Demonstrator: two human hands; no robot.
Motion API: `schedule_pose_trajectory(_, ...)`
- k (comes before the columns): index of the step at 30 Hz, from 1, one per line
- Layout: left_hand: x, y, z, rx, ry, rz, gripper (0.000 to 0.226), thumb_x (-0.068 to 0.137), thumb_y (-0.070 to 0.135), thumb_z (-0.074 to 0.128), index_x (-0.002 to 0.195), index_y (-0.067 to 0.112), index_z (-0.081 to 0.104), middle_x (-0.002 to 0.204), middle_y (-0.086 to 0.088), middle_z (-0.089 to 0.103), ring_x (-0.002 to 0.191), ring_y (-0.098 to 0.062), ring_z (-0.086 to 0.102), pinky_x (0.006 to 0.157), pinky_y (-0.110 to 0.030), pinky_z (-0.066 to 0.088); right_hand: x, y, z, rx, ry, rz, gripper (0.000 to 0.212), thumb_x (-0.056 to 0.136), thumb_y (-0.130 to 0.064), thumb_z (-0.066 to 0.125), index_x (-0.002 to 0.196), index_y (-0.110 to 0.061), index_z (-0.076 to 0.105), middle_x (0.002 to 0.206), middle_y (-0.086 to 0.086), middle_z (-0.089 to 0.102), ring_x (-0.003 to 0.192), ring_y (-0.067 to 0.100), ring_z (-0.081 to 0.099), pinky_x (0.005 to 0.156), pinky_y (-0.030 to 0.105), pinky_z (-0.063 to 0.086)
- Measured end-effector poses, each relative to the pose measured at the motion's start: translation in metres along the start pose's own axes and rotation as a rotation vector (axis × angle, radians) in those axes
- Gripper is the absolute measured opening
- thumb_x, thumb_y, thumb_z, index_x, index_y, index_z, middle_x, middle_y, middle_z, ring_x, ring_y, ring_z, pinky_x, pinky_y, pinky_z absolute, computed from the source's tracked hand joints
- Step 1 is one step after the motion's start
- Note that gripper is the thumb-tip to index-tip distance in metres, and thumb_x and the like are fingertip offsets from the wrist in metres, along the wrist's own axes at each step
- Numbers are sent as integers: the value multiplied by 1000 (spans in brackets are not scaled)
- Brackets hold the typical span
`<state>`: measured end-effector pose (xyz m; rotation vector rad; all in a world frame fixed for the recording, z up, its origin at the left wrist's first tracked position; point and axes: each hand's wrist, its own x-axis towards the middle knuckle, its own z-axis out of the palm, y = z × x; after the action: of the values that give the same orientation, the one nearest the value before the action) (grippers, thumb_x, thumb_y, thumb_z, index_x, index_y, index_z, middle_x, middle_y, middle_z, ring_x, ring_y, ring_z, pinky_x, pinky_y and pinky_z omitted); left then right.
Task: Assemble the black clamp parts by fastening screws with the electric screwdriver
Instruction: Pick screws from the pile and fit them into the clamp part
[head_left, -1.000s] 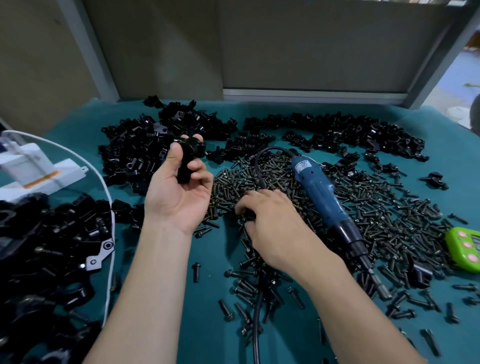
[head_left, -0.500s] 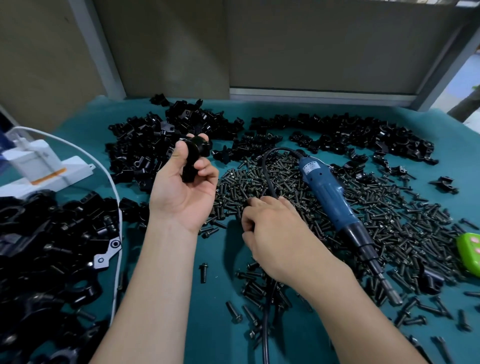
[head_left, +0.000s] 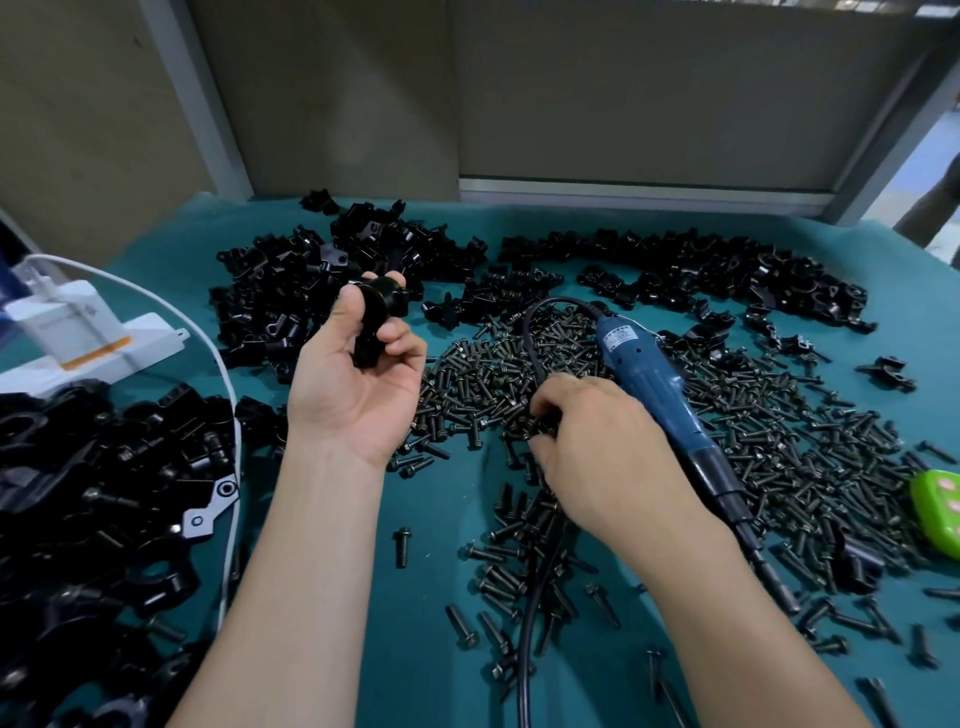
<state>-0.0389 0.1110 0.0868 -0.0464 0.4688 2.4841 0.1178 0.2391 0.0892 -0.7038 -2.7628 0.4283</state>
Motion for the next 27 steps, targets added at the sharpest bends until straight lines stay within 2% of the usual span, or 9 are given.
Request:
schedule_pose_trajectory(4, 1, -2, 0, 14, -7, -2, 22, 87, 17, 69, 105, 5, 64, 83, -7, 71, 59, -10, 48, 55, -18, 41, 8, 10, -9, 60, 63, 149, 27, 98, -9, 56, 91, -33, 66, 78, 0, 64, 58, 15, 55, 55, 29, 40)
schedule_pose_trajectory(7, 1, -3, 0, 40, -10, -2, 24, 86, 18, 69, 106, 5, 63, 85, -8, 73, 58, -9, 48, 54, -18, 41, 10, 14, -18, 127, 130, 187, 33, 97, -5, 56, 84, -32, 71, 56, -8, 58, 47, 14, 52, 48, 32, 48)
schedule_pose_trajectory(9, 1, -5, 1, 68, -19, -1, 26, 86, 18, 69, 108, 4, 64, 89, -9, 74, 57, -9, 49, 54, -19, 42, 9, 15, -21, 141, 88, 164, 33, 95, -5, 61, 84, -34, 74, 58, -16, 58, 46, 8, 54, 49, 29, 52)
schedule_pose_trajectory(11, 0, -6, 1, 112, -30, -4, 22, 88, 19, 67, 106, 5, 65, 87, -8, 75, 57, -10, 49, 55, -19, 43, 9, 15, -21, 169, -7, 123, 32, 94, -6, 65, 86, -36, 76, 63, -23, 57, 49, -2, 59, 42, 11, 41)
schedule_pose_trajectory(12, 0, -7, 2, 130, -35, -6, 19, 90, 19, 66, 104, 6, 65, 84, -6, 74, 58, -9, 49, 56, -19, 43, 9, 14, -20, 184, -60, 105, 31, 94, -8, 68, 87, -37, 77, 66, -25, 58, 52, -11, 58, 41, 8, 40)
schedule_pose_trajectory(14, 0, -9, 3, 145, -37, -8, 14, 94, 19, 64, 102, 7, 64, 80, -5, 73, 58, -9, 48, 56, -19, 43, 8, 12, -16, 203, -138, 79, 26, 94, -14, 71, 91, -39, 78, 74, -23, 62, 49, -7, 58, 38, 8, 37)
schedule_pose_trajectory(17, -1, -10, 3, 153, -29, -7, 15, 93, 19, 65, 101, 6, 64, 80, -6, 73, 58, -9, 48, 55, -19, 44, 7, 7, -10, 147, -185, 52, 18, 92, -20, 73, 91, -37, 78, 85, -20, 68, 59, -2, 59, 49, 8, 40)
schedule_pose_trajectory(20, -1, -12, 3, 171, -35, -3, 15, 93, 18, 64, 101, 5, 67, 87, -7, 75, 59, -10, 48, 55, -20, 44, 7, 5, -8, 135, -169, 86, 19, 91, -19, 72, 77, -31, 72, 75, -15, 69, 64, 4, 64, 56, 21, 52)
schedule_pose_trajectory(27, 0, -14, 7, 258, -73, 2, 35, 100, 18, 60, 74, 11, 83, 99, -9, 76, 57, -9, 49, 56, -19, 44, 8, 15, -23, 73, 65, 187, 28, 91, -6, 65, 85, -33, 73, 73, -8, 69, 68, 20, 65, 68, 40, 60)
